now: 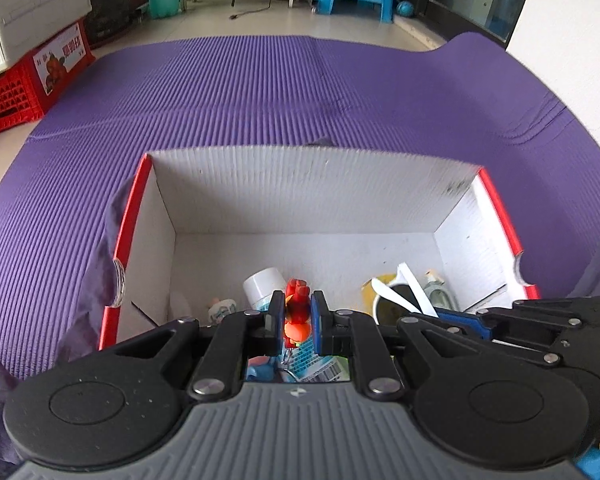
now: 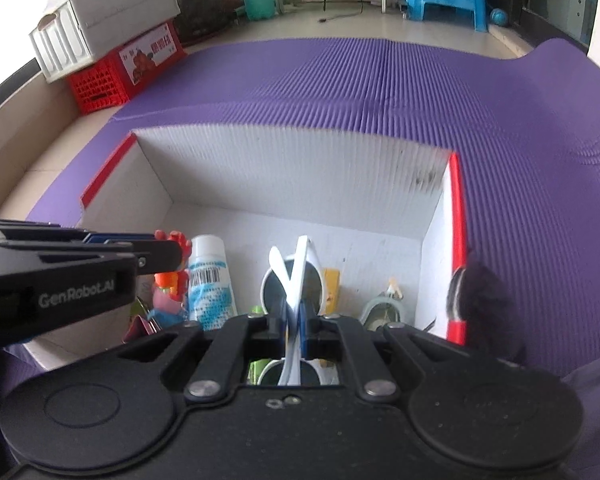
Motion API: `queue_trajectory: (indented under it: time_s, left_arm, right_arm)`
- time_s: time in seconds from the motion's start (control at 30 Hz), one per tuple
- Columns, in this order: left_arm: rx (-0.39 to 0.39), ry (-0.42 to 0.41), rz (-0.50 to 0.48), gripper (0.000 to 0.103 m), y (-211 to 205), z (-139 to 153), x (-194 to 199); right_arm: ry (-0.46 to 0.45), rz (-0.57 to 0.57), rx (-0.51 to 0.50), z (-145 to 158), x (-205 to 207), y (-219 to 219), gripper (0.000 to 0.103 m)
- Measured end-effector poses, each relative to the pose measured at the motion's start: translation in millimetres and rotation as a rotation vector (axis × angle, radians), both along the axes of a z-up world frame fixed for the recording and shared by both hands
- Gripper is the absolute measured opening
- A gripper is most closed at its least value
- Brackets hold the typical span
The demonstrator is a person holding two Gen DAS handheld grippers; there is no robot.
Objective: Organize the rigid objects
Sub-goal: 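Lower the keychain figure and sunglasses into the shoebox and open both grippers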
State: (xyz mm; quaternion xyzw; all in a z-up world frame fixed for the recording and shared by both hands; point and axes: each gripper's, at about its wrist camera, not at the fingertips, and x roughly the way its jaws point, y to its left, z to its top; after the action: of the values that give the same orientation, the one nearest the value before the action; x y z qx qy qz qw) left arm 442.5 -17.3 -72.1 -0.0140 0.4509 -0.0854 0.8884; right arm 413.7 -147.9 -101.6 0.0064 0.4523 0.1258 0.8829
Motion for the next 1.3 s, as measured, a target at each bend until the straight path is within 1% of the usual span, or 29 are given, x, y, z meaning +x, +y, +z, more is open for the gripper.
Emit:
queue_trajectory:
  time_s: [0.17, 0.23, 0.3, 0.4, 0.47, 0.5, 0.6, 0.67, 0.73, 0.83, 0.9, 0.97, 1.03, 1.17, 1.23, 1.3]
  left_arm:
    - [0.013, 0.033, 0.008, 0.013, 2, -13, 7]
    - [0.013, 0.028, 0.013, 0.013, 2, -12, 10]
    - [0.004, 0.045, -0.002, 0.013, 1, -12, 13]
    - [0.02, 0.047, -0.006, 0.013, -1, -11, 13]
    - [0.011, 0.057, -0.007, 0.013, -1, -12, 13]
    - [0.01, 0.06, -0.005, 0.014, -2, -13, 12]
    - [0.027, 0.061, -0.004, 0.014, -4, -13, 8]
    - [0.03, 0.07, 0.001, 0.014, -4, -13, 6]
    - [0.025, 0.079, 0.008, 0.014, -2, -13, 3]
    - [0.025, 0.081, 0.017, 0.014, 0, -13, -4]
    - [0.021, 0.084, 0.021, 0.014, 2, -11, -9]
    - [-0.001, 0.087, 0.016, 0.014, 4, -8, -13]
    - [-0.01, 0.079, 0.017, 0.014, 6, -3, -20]
    - [-0.003, 0.055, 0.02, 0.014, 7, 9, -31]
    - [-0.005, 0.046, 0.018, 0.014, 8, 14, -36]
    - [-0.002, 0.035, 0.019, 0.014, 8, 20, -43]
  right_arm:
    - [0.03, -0.014, 0.008, -10, 2, 0, 0.005]
    - [0.037, -0.014, 0.014, -12, 2, 0, 0.005]
    - [0.044, -0.01, 0.014, -14, 1, 0, 0.006]
    - [0.05, -0.003, 0.018, -14, -1, 0, 0.007]
    - [0.048, 0.003, 0.012, -13, -3, 1, 0.012]
    - [0.05, 0.01, 0.013, -14, -4, 0, 0.017]
    - [0.057, 0.017, 0.013, -13, -9, -2, 0.022]
    - [0.06, 0.022, 0.016, -13, -12, -2, 0.029]
    - [0.05, 0.024, 0.012, -11, -17, -3, 0.042]
    - [0.03, 0.031, 0.008, -5, -24, -4, 0.049]
    - [0.02, 0.035, 0.009, -1, -27, -4, 0.052]
    - [0.009, 0.036, 0.004, 4, -31, -3, 0.054]
    - [-0.007, 0.036, -0.001, 9, -37, -3, 0.062]
    - [-0.035, 0.049, 0.005, 21, -47, -4, 0.064]
    - [-0.055, 0.053, 0.004, 28, -53, -4, 0.07]
    - [-0.07, 0.056, 0.015, 35, -59, -5, 0.073]
